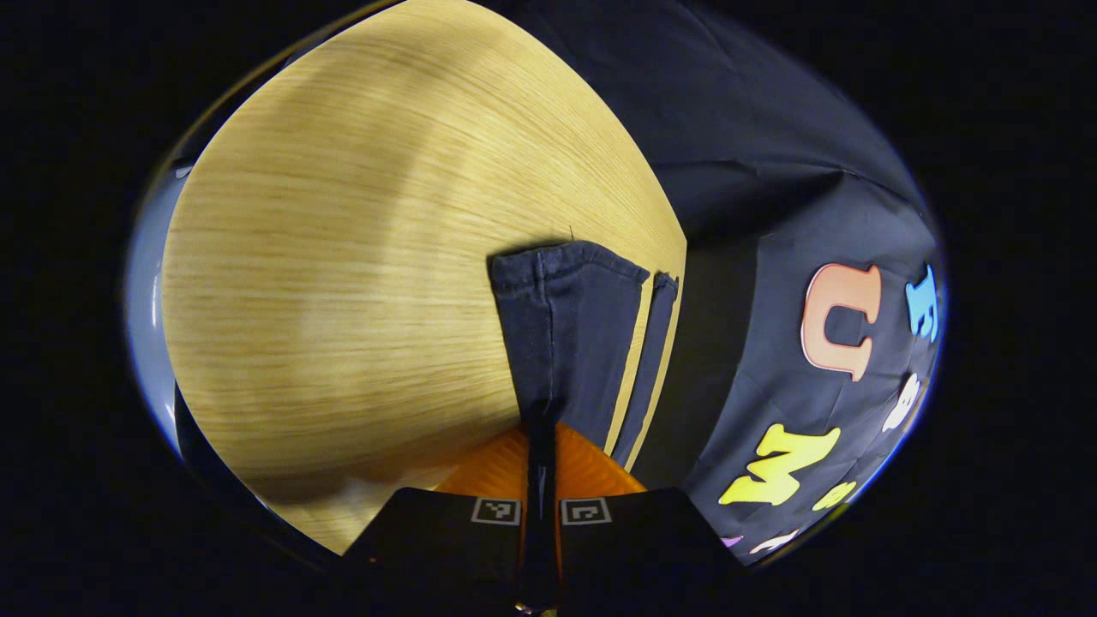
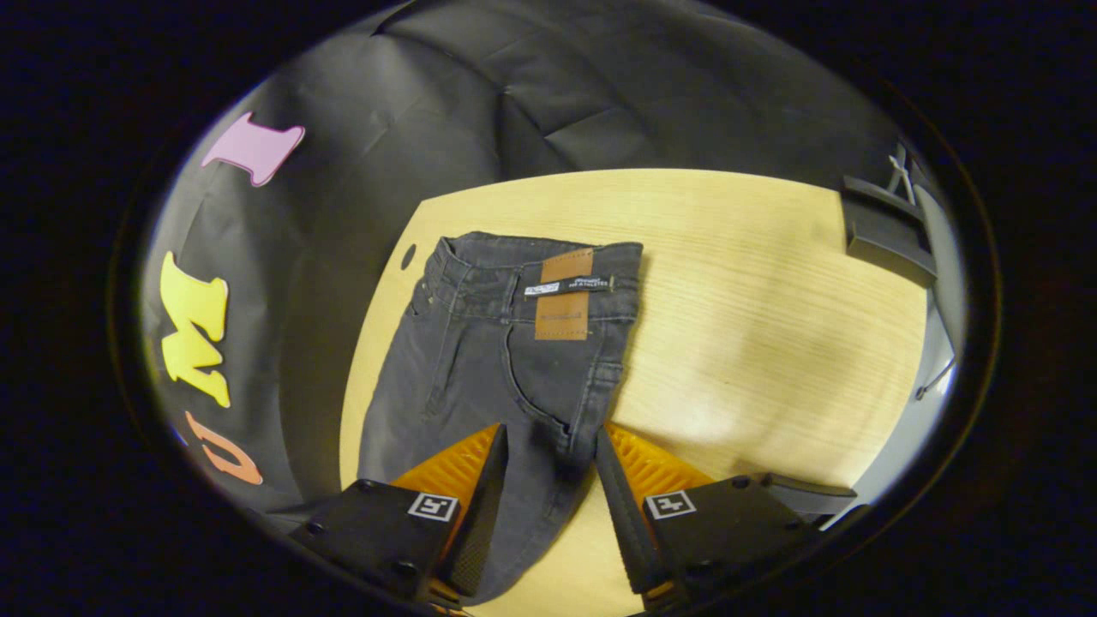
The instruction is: Grasp the waist and the cuffs of the jeans and fold them to make the two legs overlap; first hold the waist and fold one-third of the jeans toward the cuffs, then hold the cuffs and fold the remaining one-third in the same direction to finish folding.
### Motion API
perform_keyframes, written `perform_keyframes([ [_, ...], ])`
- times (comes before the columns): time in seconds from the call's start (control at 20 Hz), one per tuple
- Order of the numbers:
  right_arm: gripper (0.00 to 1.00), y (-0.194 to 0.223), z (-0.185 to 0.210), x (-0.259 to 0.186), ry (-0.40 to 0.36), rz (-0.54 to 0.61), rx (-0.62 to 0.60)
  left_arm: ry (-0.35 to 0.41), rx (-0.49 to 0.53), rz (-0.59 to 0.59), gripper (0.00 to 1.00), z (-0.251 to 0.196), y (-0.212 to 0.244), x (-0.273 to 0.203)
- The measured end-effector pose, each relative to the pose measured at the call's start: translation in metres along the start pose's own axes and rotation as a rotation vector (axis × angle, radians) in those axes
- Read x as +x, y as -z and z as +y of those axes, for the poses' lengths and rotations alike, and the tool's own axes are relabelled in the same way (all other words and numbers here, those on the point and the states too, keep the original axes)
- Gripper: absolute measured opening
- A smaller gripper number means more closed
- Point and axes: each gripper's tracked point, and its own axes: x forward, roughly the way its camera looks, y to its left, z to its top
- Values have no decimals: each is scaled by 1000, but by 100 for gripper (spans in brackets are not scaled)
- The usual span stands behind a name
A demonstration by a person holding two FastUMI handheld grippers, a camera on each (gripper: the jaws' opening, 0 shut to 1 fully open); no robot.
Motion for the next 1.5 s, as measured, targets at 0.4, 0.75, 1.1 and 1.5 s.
perform_keyframes([
  [0.4,6,-5,-1,-8,-21,-24,21,-15,8,10,4,-14,3,-3],
  [0.75,2,-43,126,-57,-262,-13,56,159,16,29,3,-131,9,-16],
  [1.1,6,-69,214,-7,-335,21,32,117,105,71,3,-206,6,58],
  [1.5,5,-92,275,74,-337,2,17,84,242,61,3,-262,-5,155],
])
